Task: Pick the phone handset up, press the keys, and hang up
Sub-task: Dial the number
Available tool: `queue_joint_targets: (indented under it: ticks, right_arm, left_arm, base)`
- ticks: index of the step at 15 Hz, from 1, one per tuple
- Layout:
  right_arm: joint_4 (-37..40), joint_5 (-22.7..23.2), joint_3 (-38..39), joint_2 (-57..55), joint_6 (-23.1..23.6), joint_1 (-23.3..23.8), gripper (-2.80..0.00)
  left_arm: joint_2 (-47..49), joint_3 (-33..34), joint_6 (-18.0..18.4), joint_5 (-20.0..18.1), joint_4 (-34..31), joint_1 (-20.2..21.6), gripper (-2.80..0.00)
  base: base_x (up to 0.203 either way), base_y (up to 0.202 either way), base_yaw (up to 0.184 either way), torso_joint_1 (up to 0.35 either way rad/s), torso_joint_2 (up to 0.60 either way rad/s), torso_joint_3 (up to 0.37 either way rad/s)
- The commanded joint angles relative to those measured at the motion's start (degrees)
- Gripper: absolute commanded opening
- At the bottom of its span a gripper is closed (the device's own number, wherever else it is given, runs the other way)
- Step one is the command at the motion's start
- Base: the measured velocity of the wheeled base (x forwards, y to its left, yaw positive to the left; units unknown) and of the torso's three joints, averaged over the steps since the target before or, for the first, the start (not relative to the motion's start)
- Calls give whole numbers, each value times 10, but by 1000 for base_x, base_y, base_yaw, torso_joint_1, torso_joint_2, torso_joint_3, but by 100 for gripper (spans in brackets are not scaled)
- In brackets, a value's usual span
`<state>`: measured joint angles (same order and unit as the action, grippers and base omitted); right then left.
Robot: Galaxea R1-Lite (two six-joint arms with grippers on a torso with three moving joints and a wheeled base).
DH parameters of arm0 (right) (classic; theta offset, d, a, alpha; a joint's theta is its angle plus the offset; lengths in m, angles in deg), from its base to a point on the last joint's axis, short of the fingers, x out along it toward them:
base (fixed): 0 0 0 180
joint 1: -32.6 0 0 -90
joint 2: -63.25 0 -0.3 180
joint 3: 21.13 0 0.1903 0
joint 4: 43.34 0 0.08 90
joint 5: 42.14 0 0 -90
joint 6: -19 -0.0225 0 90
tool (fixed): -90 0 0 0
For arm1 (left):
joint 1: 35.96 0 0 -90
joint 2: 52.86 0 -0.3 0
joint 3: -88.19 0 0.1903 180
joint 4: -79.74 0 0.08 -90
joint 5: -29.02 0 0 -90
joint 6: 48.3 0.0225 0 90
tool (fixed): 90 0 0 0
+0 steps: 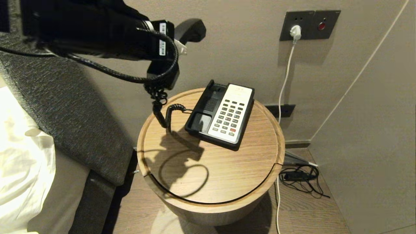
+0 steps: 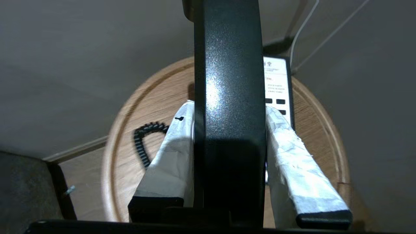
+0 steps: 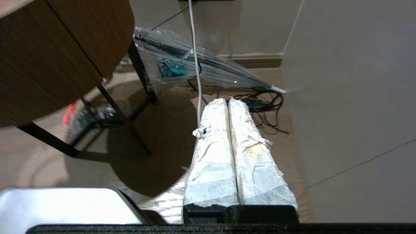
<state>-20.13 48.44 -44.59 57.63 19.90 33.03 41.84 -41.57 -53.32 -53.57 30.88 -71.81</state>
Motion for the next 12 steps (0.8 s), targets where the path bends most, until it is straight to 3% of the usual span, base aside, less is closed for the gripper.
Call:
queue_joint_targets:
  ticks: [1, 3, 7, 9, 12]
  right_arm:
    - [-5, 0, 0, 1, -3, 1, -280]
    - [3, 7, -43, -2, -16, 1, -280]
    - [202, 24, -319, -56, -35, 0, -280]
    - [296, 40, -468, -152, -54, -1, -280]
    - [361, 68, -614, -353, -74, -3, -280]
  left_arm:
    - [-67, 4, -2, 6, -18, 0, -280]
    - [-115, 6, -4, 10, -51, 0, -280]
    - [-190, 4, -8, 12, -92, 0, -280]
    - [-207, 10, -22, 11, -104, 0, -280]
    - [-228, 38, -50, 8, -104, 0, -280]
  base:
    - [0, 0, 0, 0, 0, 0]
    - [0, 0, 0, 0, 0, 0]
    - [0, 0, 0, 0, 0, 0]
    - [0, 0, 0, 0, 0, 0]
    - [0, 0, 0, 0, 0, 0]
